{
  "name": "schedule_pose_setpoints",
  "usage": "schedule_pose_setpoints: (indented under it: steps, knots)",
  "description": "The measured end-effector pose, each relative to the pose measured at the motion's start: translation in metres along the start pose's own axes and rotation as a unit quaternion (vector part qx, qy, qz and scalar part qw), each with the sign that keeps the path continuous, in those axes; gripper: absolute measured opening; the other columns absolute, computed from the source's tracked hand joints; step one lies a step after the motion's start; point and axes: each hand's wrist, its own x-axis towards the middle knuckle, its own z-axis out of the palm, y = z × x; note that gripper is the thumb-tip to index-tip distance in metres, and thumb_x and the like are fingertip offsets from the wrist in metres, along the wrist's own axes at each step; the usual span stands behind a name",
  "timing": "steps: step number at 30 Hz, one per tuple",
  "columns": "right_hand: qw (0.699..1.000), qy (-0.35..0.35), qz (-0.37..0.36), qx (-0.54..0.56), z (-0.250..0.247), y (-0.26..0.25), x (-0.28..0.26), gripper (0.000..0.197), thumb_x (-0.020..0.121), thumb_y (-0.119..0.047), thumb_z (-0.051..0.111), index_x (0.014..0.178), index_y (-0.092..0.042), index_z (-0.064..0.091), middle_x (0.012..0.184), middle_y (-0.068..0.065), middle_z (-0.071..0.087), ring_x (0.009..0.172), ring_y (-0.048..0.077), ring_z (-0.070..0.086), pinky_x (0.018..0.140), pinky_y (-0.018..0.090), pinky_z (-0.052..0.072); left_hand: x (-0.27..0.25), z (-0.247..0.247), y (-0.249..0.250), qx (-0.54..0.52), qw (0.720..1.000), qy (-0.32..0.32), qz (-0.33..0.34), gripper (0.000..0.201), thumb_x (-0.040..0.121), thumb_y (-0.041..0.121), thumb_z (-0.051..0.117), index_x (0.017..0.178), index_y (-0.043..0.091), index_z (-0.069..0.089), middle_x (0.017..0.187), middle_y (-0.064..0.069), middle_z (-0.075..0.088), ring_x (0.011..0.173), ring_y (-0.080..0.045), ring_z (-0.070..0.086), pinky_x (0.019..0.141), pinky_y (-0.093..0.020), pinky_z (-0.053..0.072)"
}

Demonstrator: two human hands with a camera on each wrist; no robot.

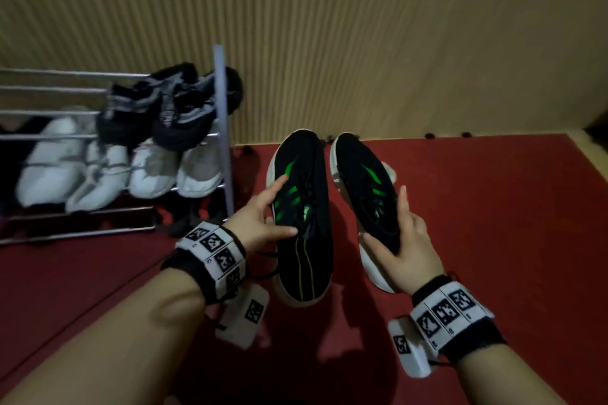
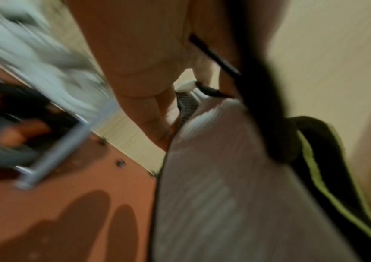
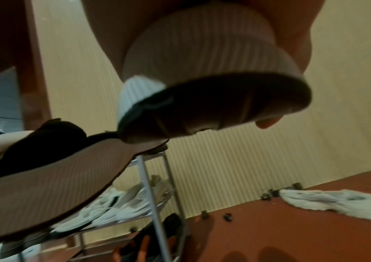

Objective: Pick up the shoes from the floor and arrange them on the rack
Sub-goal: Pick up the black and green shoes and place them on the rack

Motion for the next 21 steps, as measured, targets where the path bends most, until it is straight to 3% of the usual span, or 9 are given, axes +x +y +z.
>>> schedule_pose_setpoints:
  steps: [4, 7, 8, 11, 13, 16, 19, 21]
  knots:
    - [0.999, -0.031, -0.028, 0.002, 0.013, -0.029, -0.004, 0.098, 0.08, -0.052, 0.061, 0.135, -0.05, -0.021, 0.135, 0.013, 0.038, 0.124, 0.03, 0.042, 0.101, 0.041, 0.04, -0.033, -0.032, -0.002, -0.009, 0.999, 0.045, -0.024, 0.091, 0.078, -0.008, 0.066, 0.145, 0.033, 0.02, 0.137, 0.002, 0.046, 0.115, -0.016, 0.055, 0.095, -0.023, 0.047]
    - [0.998, -0.04, -0.038, 0.001, 0.032, -0.055, -0.012, 0.097, 0.08, -0.055, 0.06, 0.133, -0.053, -0.022, 0.136, 0.011, 0.038, 0.124, 0.028, 0.043, 0.1, 0.042, 0.042, -0.057, -0.063, -0.009, -0.007, 0.998, 0.065, -0.024, 0.092, 0.078, -0.008, 0.067, 0.146, 0.03, 0.02, 0.133, 0.002, 0.047, 0.113, -0.013, 0.053, 0.088, -0.013, 0.047]
    - [0.998, -0.043, -0.04, -0.001, 0.04, -0.063, -0.015, 0.097, 0.08, -0.055, 0.059, 0.133, -0.054, -0.022, 0.137, 0.01, 0.037, 0.124, 0.027, 0.044, 0.1, 0.041, 0.042, -0.065, -0.075, -0.017, -0.005, 0.997, 0.07, -0.023, 0.093, 0.076, -0.003, 0.071, 0.145, 0.036, 0.022, 0.135, 0.001, 0.046, 0.115, -0.012, 0.052, 0.09, -0.014, 0.047]
    - [0.998, -0.055, -0.038, -0.006, 0.068, -0.089, -0.028, 0.096, 0.08, -0.056, 0.059, 0.132, -0.055, -0.022, 0.137, 0.009, 0.036, 0.124, 0.027, 0.044, 0.1, 0.041, 0.043, -0.09, -0.114, -0.04, 0.004, 0.996, 0.086, -0.023, 0.093, 0.052, 0.03, 0.081, 0.122, 0.066, 0.032, 0.14, -0.004, 0.044, 0.122, -0.016, 0.051, 0.104, -0.036, 0.043]
    - [0.998, -0.062, -0.028, -0.015, 0.087, -0.109, -0.039, 0.096, 0.08, -0.055, 0.059, 0.132, -0.055, -0.021, 0.138, 0.009, 0.036, 0.125, 0.027, 0.043, 0.1, 0.041, 0.042, -0.107, -0.147, -0.057, 0.009, 0.997, 0.077, -0.029, 0.092, 0.05, 0.031, 0.081, 0.117, 0.07, 0.032, 0.139, -0.007, 0.045, 0.121, -0.02, 0.053, 0.106, -0.041, 0.041]
    - [0.997, -0.075, -0.015, -0.012, 0.116, -0.148, -0.056, 0.095, 0.081, -0.055, 0.058, 0.131, -0.055, -0.022, 0.139, 0.009, 0.035, 0.126, 0.026, 0.042, 0.1, 0.04, 0.04, -0.132, -0.198, -0.07, 0.028, 0.997, 0.062, -0.034, 0.093, 0.062, 0.018, 0.082, 0.123, 0.064, 0.029, 0.14, -0.006, 0.046, 0.118, -0.017, 0.054, 0.105, -0.038, 0.042]
    - [0.997, -0.081, 0.005, 0.001, 0.141, -0.188, -0.072, 0.093, 0.082, -0.051, 0.059, 0.132, -0.053, -0.019, 0.14, 0.01, 0.034, 0.128, 0.024, 0.04, 0.101, 0.039, 0.038, -0.152, -0.246, -0.081, 0.067, 0.996, 0.039, -0.045, 0.093, 0.05, 0.039, 0.081, 0.119, 0.073, 0.029, 0.143, 0.003, 0.04, 0.125, -0.014, 0.048, 0.107, -0.039, 0.041]
    - [0.997, -0.082, 0.014, 0.01, 0.152, -0.213, -0.082, 0.093, 0.082, -0.051, 0.06, 0.132, -0.055, -0.017, 0.141, 0.01, 0.034, 0.128, 0.024, 0.04, 0.101, 0.039, 0.038, -0.164, -0.275, -0.089, 0.066, 0.996, 0.022, -0.048, 0.091, 0.045, 0.045, 0.079, 0.116, 0.076, 0.03, 0.142, 0.003, 0.041, 0.123, -0.016, 0.051, 0.106, -0.04, 0.041]
